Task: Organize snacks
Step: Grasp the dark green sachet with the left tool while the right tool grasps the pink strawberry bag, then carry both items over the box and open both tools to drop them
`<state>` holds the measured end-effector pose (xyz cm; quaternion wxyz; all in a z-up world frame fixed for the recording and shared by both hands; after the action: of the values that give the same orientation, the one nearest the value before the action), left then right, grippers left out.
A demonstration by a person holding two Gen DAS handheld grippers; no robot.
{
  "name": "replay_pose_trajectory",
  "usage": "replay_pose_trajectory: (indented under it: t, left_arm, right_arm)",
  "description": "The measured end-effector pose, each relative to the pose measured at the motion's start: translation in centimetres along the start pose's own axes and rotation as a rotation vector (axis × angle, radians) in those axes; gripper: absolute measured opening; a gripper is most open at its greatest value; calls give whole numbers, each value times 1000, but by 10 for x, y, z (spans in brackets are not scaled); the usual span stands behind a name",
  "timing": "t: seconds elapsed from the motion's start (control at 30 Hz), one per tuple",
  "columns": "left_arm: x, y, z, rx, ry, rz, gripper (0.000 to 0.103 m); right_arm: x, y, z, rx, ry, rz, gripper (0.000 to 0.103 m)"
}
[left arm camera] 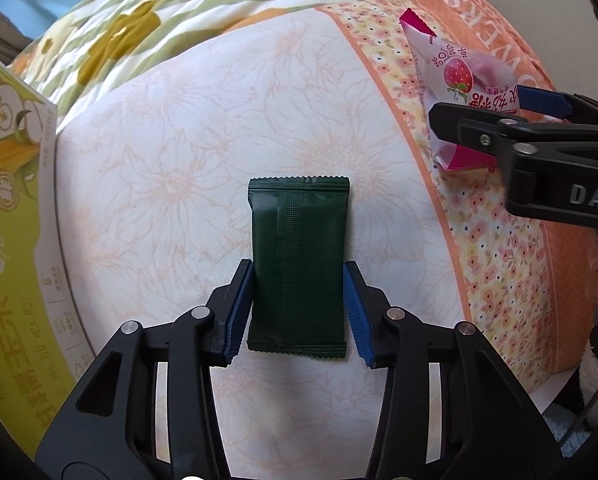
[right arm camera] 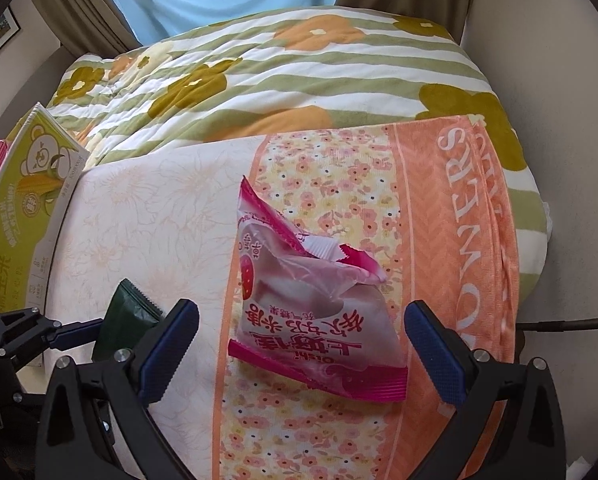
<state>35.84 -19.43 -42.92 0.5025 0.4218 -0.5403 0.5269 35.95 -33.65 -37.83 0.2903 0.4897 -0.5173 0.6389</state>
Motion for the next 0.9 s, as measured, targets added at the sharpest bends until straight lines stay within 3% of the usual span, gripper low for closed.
replay_pose_trajectory:
  t: [0.2,0.27,0.33,0.47,0.57,0.67,0.9]
  left_arm:
    - [1,-4,-2,27,30,2,40]
    - [2,-3,0,24,35,3,40]
    - [3,-1,2,23,42,4,40]
    - [8,2,4,24,51,14,40]
    - [15,2,3,26,55,29,40]
    - [26,1,2,38,63,51,40]
    - [65,-2,-3,63,87,126,40]
  right_arm:
    - [-16,3,4,-1,22,-33,102]
    - [-19,3,7,5,26,-44,91]
    - [-22,4,7,25,41,-56,88]
    - [-18,2,3,73,70,-43,62]
    - [-13,1,3,76,73,-30,56]
    - [-3,0,2,103,106,-20,54]
    - [33,-7,-6,80,68,52,53]
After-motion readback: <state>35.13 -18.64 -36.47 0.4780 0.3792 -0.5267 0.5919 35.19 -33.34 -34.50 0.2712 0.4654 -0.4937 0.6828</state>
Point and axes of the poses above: each gripper's, at about its wrist camera, not at the fingertips, and x roughly against the way its jaws point, z to its right, y to its underside, the point moved 10 cm from there along -x, roughly the way its jaws point, and after that the axes turned 15 degrees about x, right-handed, at the moved point
